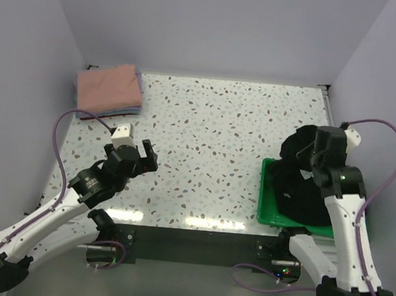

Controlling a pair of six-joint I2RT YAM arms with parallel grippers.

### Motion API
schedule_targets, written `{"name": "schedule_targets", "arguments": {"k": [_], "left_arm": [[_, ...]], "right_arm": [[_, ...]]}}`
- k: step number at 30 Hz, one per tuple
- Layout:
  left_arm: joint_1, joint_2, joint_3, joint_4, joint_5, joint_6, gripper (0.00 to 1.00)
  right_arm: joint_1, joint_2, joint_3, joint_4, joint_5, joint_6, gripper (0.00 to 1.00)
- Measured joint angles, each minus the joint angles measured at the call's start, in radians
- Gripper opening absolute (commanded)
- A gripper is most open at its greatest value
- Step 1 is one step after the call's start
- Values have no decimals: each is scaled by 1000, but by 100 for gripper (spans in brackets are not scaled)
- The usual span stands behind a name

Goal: Fold and stack the t-shirts
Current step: Grab the tshirt from the pile, then move the tshirt to the center of the board

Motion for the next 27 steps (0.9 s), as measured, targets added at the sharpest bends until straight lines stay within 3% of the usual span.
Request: {"name": "schedule_targets", "arguments": {"k": [5, 11, 22, 27], "left_arm": [[0, 13, 0, 12, 0, 1, 98], [0, 7, 0, 22, 0, 3, 98], [0, -72, 0, -1, -12, -17, 98], [0, -97, -3, -15, -13, -23, 98]], "right_arm": [[0, -84, 202, 9, 35, -56, 0], [0, -56, 369, 57, -8, -166, 0], [11, 198, 657, 198, -337, -223, 0], [183, 311, 785, 270, -382, -258, 0]]}}
